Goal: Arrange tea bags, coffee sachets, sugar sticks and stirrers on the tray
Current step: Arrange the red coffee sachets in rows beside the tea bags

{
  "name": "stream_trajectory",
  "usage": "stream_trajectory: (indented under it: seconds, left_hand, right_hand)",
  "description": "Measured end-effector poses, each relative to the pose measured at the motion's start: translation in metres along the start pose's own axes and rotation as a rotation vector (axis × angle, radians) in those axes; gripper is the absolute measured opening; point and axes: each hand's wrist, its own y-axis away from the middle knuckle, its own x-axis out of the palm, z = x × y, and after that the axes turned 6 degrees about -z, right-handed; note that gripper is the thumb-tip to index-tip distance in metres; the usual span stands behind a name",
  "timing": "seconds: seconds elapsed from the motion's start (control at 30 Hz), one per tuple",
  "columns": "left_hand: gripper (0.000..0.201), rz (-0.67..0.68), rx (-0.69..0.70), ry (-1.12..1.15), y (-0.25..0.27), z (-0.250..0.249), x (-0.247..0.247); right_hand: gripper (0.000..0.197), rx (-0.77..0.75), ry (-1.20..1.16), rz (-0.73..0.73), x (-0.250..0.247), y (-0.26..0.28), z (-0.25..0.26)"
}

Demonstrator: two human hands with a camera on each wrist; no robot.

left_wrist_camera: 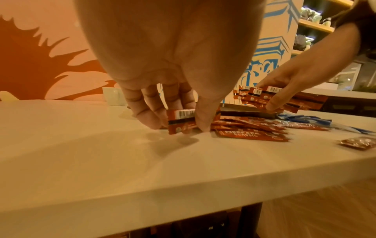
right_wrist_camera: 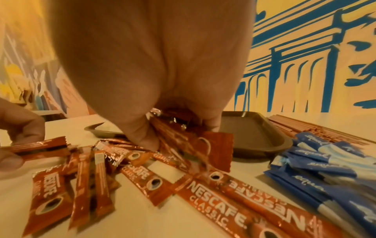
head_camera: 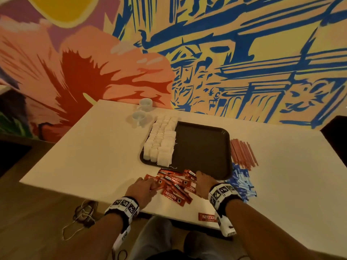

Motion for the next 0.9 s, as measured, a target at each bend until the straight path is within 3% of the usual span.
stream_trajectory:
  seconds: [0.2,0.33,0.4,0.53,0.7,0.9]
  left_hand:
    - [0.01,0.011,-0.017,0.093,0.005,-0.003,-0.004]
    - [0.048,0.048,-0.003,0.142,0.016,-0.004,0.001]
    - [0.056,0.041,0.048,0.178,0.021,-0.008,0.006]
    - [0.035,0.057,0.165,0.226,0.027,-0.025,0.017]
    - [0.02,0.108,0.198,0.348,0.026,-0.045,0.025]
    - [0.016,0.165,0.063,0.575,0.025,-0.066,0.02]
  right_hand:
    - [0.02,-0.041,-0.021,-0.009,-0.013,0.013,-0.008]
    - [0.024,-0.104,-0.009,0.023,-0.017,0.027,-0.016]
    - [0.024,-0.102,-0.033,0.028,-0.018,0.033,-0.022]
    - [0.029,-0.095,-0.113,0.046,-0.016,0.046,-0.034]
    - [0.083,-0.112,0.012,0.198,-0.01,0.068,-0.047]
    - [0.08,-0.129,0.186,0.239,0.018,0.064,-0.05]
